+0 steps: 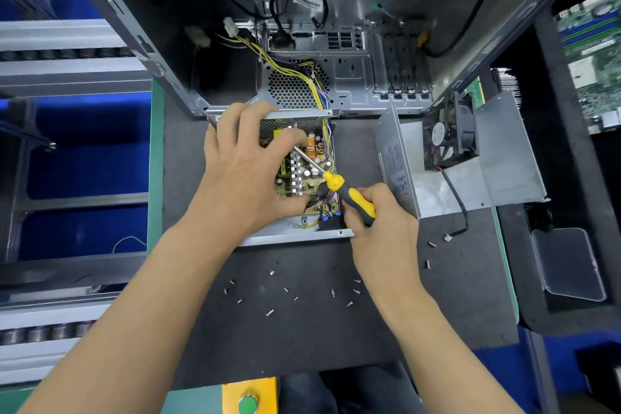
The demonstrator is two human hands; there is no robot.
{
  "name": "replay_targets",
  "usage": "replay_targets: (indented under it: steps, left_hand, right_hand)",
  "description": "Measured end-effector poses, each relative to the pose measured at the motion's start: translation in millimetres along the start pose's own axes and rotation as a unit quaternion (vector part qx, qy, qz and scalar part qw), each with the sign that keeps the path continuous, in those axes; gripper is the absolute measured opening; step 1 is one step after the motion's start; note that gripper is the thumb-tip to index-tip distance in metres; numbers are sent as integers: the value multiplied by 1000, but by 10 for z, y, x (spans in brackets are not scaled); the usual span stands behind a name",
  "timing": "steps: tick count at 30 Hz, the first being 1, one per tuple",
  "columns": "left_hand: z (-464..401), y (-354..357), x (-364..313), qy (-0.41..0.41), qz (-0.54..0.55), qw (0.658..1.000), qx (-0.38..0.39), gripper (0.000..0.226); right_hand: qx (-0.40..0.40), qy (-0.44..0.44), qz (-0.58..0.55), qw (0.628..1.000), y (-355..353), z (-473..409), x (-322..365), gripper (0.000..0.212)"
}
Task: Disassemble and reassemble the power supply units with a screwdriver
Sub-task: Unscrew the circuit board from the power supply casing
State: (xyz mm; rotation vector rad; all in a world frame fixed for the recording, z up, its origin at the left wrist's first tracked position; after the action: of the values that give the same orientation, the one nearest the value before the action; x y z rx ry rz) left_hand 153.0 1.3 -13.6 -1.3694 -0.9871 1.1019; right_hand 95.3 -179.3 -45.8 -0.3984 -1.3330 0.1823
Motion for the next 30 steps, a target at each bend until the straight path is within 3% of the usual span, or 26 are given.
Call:
replay_targets:
  steps: [8, 14, 17, 28, 30]
  left_hand:
    - [0, -38, -1, -12, -13, 1000, -10, 84]
    - [9, -11, 10, -13, -5, 999, -32, 84]
    - [14, 0, 21, -10, 1, 999, -42, 83]
    - [16, 24, 27, -9, -2, 999, -49, 82]
    - [15, 30, 28, -8, -6, 999, -47, 82]
  right_hand:
    - [-38, -8, 52, 998, -81, 97, 111, 20]
    - [-85, 21, -5, 996, -180, 109, 207, 28]
    - [-95, 49, -24, 994, -204, 97, 210, 22]
    - [3, 64, 12, 998, -5, -75, 137, 11]
    - [10, 60, 20, 998, -3, -80, 117, 17]
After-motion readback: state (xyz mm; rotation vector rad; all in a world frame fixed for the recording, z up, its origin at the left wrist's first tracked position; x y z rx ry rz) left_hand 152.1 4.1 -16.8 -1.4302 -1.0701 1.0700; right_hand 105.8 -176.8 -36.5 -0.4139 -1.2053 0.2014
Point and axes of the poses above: each hand's wrist, its own z-axis away from the middle knuckle, its own y-axis out of the palm, x = y × z, the point moved 4 cm from there along -z, towards the middle knuckle, and after that the axes turned 15 degrees about -z, right-handed, at the moved point
